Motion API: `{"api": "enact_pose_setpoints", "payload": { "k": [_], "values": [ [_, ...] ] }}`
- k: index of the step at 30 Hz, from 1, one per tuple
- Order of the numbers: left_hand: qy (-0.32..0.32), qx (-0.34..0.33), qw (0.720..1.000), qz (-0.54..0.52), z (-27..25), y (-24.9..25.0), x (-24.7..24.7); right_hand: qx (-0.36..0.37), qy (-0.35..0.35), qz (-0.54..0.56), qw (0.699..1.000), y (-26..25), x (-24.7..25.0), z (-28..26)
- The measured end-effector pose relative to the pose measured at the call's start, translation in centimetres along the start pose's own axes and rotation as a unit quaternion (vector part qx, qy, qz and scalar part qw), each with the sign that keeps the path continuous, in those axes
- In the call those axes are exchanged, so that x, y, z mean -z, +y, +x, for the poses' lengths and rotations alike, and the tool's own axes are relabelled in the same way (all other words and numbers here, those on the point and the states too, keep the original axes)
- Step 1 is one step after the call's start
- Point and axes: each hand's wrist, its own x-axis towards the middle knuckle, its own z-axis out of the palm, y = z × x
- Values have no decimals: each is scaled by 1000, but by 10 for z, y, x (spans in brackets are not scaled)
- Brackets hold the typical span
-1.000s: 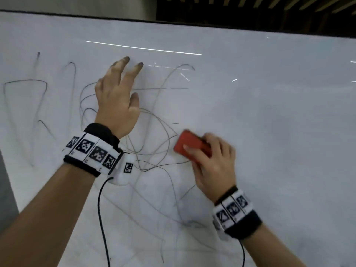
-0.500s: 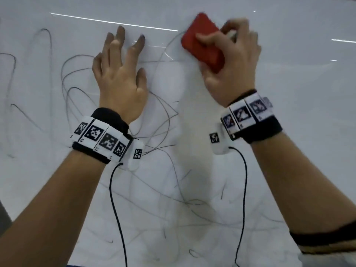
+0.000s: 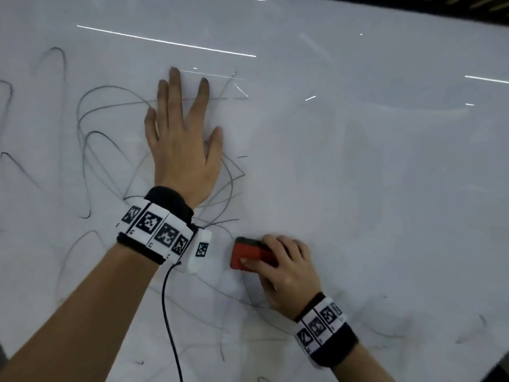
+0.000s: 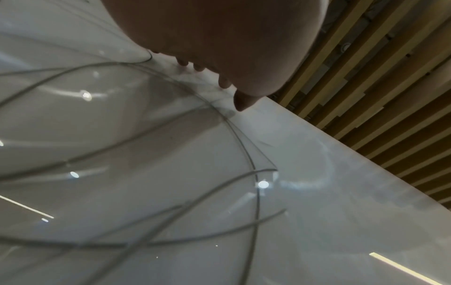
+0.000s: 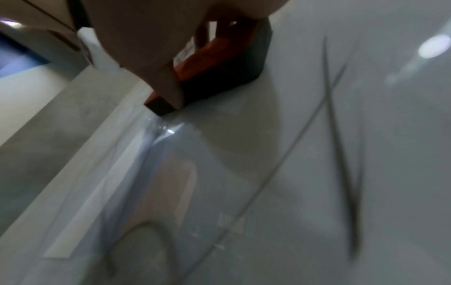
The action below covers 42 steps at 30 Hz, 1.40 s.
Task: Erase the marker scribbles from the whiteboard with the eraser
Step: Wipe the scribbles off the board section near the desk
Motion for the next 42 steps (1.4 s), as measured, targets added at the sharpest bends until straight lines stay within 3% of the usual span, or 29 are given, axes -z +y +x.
{"api": "enact_pose_setpoints", "payload": {
  "k": [3,5,9,12,14,16,18,20,22,24,26,29,31,33,36,39,42],
  "values": [
    [14,-4,1000,1,0,-2,-2,18,-20,-5,1000,15,16,17],
    [21,-4,1000,-12,1,-3,-1,-58,57,-5,997,25,40,49],
    [30,-12,999,3,-1,-9,5,-194,236,19,952,40,82,120],
    [9,-24,999,26,-4,-15,10,-226,275,21,934,25,70,125],
    [-2,-31,998,49,-6,-21,12,-185,223,22,957,0,31,85],
    [-11,-42,997,61,-7,-24,13,-113,104,12,988,-25,-18,15],
    [-11,-50,996,70,-6,-26,14,-50,-5,0,999,-38,-52,-51],
    [-10,-56,996,75,-5,-26,15,-11,-54,-3,998,-38,-61,-78],
    [-14,-55,996,72,-5,-25,15,0,-56,-9,998,-30,-51,-67],
    [-13,-52,996,69,-5,-25,14,-31,-17,-8,999,-20,-30,-37],
    [-14,-44,996,77,-6,-26,14,-87,76,-9,993,-3,-2,5],
    [-13,-45,993,105,-6,-28,12,-182,237,-5,954,27,47,70],
    [-9,-45,992,116,-6,-27,11,-238,294,13,925,28,53,90],
    [-5,-33,993,115,-5,-24,8,-204,266,-5,942,8,25,77],
    [-6,-19,993,118,-4,-19,4,-34,63,5,997,-32,-46,-8],
    [4,-23,994,109,-5,-22,5,72,-122,-1,990,-35,-77,-97],
    [16,-49,990,133,-5,-29,7,66,-104,4,992,6,-42,-109]
  ]
}}
